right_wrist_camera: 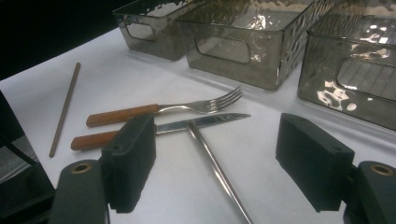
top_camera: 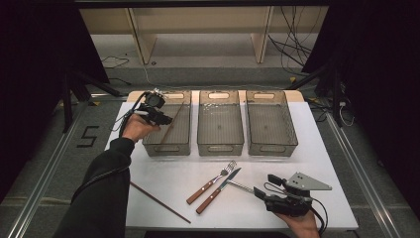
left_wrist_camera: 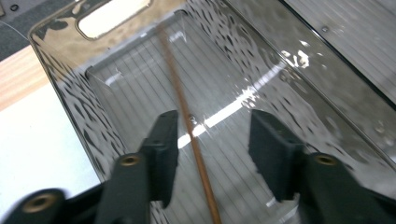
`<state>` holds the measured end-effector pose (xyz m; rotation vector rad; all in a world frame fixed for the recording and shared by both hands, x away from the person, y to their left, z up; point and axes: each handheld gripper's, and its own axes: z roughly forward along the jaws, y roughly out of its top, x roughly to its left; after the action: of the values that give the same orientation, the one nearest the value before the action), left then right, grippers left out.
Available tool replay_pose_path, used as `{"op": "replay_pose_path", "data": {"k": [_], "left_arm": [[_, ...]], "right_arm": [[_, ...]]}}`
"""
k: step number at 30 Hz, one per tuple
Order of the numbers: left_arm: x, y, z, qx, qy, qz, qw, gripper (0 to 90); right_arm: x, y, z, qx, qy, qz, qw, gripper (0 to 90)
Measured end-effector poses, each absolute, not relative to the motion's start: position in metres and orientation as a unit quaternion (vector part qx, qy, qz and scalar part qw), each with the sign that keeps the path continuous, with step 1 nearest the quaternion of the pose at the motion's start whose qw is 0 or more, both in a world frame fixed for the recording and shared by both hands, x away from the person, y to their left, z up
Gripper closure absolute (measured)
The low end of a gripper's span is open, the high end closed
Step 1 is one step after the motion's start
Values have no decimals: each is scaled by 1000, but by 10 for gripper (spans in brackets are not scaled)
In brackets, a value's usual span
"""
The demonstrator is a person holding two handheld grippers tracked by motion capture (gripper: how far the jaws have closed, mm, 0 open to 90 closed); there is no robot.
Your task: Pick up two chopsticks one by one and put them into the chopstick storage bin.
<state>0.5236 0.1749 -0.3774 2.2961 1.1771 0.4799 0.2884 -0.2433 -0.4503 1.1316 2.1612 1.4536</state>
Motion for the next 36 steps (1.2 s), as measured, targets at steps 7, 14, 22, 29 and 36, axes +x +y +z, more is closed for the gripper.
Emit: {"op": "replay_pose_path", "data": {"k": [7,14,22,29,36], "left_arm": [[490,175,-355,866,380,168,277,329],[441,178,-350,893,327,164,261,271],[409,179,-366,913,295,146,239,222],[393,186,-379,914,296,138,242,218],[381,189,-393,928,284,119,212,215]], "right_arm": [[288,-243,-450,394,753,505,151,293],[289,-244,-451,396,752,505,151,292],[288,-242,-451,395,753,504,153,292],[288,-243,-450,395,752,505,153,292],[288,-243,-451,394,753,505,154,293]]}}
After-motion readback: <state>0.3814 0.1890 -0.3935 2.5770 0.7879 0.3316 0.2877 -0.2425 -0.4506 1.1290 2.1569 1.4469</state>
